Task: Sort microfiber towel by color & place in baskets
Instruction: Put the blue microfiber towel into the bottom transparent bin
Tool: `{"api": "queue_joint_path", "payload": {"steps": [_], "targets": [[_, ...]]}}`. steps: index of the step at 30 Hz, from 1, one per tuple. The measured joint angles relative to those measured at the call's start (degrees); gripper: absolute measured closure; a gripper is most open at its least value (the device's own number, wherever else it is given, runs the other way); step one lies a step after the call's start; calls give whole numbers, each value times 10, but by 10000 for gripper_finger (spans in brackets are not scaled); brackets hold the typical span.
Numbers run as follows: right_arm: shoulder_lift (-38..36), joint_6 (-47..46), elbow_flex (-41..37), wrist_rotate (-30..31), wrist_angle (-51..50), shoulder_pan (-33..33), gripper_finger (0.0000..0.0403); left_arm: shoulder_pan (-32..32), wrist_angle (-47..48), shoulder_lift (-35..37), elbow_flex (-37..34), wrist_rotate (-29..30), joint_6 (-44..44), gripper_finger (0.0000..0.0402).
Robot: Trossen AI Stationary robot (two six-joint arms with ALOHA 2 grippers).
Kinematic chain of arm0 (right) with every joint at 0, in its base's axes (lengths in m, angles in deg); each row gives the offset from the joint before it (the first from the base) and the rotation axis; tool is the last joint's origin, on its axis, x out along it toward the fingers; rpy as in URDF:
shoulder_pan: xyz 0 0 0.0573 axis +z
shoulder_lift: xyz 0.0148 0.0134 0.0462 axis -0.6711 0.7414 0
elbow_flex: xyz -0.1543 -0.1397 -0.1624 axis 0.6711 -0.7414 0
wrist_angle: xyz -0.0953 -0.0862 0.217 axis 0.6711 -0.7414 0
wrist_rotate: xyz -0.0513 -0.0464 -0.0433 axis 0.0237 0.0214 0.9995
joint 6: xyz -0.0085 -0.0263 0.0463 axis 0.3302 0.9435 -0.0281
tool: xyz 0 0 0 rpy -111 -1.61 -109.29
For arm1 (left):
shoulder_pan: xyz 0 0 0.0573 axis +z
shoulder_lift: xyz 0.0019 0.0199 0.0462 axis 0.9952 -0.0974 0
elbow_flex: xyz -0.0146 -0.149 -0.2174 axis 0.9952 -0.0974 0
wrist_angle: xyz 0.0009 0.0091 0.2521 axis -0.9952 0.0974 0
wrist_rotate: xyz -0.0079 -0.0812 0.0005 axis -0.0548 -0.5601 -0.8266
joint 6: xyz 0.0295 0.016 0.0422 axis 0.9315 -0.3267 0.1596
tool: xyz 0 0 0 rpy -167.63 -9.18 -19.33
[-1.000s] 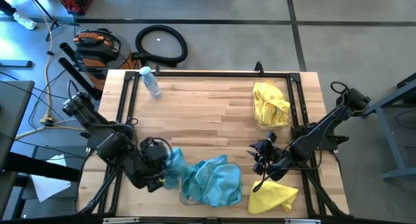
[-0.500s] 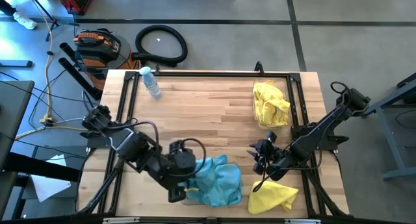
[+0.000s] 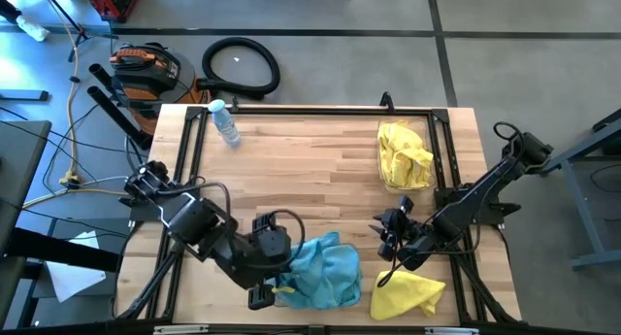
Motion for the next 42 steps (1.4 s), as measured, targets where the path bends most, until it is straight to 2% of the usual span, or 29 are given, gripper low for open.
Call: {"api": "queue_joint_path", "payload": {"steps": [5,8,12,18,23,27,30,32,42], "targets": [[0,0,0,0,0,0,287,1,43,-2,-74,1,-44,401],[0,0,0,-1,0,0,287,10,20,-1,-138,7,-53,401],[0,-3,0,0,0,0,287,24,-71,-1,-220,3,-27,401],[0,-4,0,-1,2,0,287,30,-235,-1,-345,-64,-16,401],[0,-4,0,-1,6,0,287,27,-264,-1,-423,-74,-68,401],[0,-4,0,-1,6,0,287,35,-341,-1,-478,-80,-85,401],[0,-4,0,-1,6,0,287,45,-391,-1,-511,-111,-89,401],[0,-4,0,-1,5,0,287,50,-391,-1,-522,-122,-91,401],[0,0,0,0,2,0,287,59,-410,0,-552,-112,-101,399]]}}
